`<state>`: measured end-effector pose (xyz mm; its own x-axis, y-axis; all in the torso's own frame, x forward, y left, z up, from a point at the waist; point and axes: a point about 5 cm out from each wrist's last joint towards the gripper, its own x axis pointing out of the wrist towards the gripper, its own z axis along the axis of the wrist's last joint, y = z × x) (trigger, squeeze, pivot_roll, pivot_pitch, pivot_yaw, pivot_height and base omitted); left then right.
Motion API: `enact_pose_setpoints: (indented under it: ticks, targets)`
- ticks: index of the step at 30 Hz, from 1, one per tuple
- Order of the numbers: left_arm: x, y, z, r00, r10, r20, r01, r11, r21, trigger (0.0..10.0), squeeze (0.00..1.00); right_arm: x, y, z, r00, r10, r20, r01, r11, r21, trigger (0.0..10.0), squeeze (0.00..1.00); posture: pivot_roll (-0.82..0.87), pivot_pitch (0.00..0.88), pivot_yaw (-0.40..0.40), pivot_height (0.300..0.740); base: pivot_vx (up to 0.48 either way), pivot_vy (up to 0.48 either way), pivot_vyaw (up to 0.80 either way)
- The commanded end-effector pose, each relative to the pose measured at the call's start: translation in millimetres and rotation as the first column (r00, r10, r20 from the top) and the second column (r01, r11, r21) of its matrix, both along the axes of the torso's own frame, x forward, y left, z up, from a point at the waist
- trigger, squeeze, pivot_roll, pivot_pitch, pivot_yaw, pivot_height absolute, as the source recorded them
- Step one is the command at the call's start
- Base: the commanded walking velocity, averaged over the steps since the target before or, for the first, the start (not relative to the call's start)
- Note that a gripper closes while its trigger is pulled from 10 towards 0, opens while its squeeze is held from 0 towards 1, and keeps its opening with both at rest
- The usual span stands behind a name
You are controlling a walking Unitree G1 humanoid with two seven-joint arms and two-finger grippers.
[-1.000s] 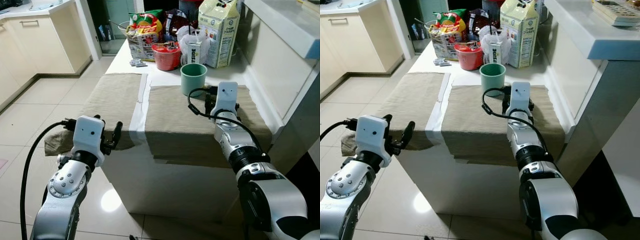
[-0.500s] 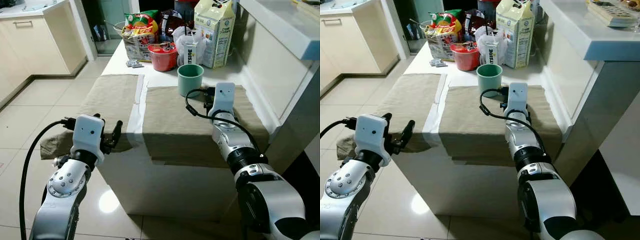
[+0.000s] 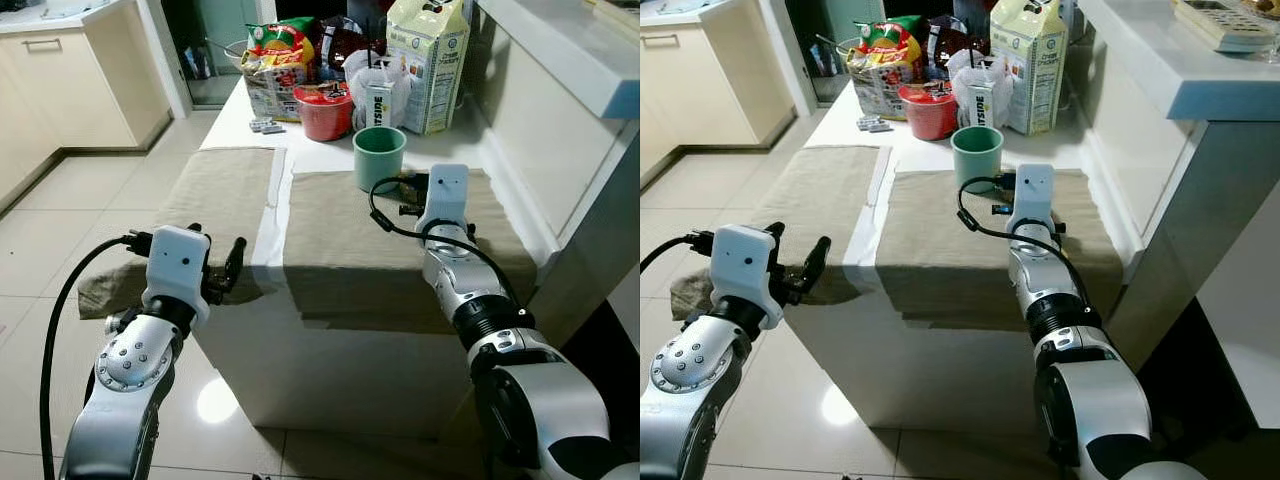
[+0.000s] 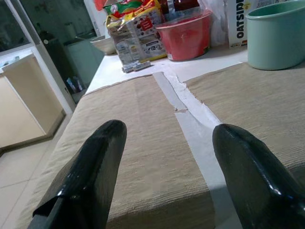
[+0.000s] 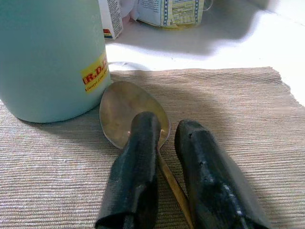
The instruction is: Setting the table
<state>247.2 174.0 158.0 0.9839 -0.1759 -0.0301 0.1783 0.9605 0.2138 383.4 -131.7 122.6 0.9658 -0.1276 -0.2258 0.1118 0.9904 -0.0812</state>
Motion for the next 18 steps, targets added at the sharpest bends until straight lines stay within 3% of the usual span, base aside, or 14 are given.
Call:
enact_pose_setpoints:
  ticks: [1,11,18]
  targets:
    - [1.5,-0.5,1.3,1.0,-0.007,0.006,0.007,1.0,0.017,10.0,0.0,-39.7,-8.3,-76.7,0.944,-0.035,-0.328,0.035,0.999,-0.006,0.0,0.0,-0.04,0.077,0.155,0.74,0.0,0.0,0.0]
    - [5.4,-2.9,2.4,1.0,-0.009,0.017,0.009,1.0,0.009,10.0,0.0,-19.4,-7.6,-36.1,0.994,-0.04,-0.105,0.027,0.992,-0.121,0.0,0.0,-0.05,0.068,0.152,0.74,0.0,0.0,0.0]
    - [6.7,-3.5,3.3,1.0,-0.012,0.025,0.012,1.0,0.009,10.0,0.0,-16.1,-1.9,-21.5,1.0,-0.031,0.005,0.031,0.992,-0.121,0.0,0.0,-0.04,0.061,0.152,0.74,0.0,0.0,0.0]
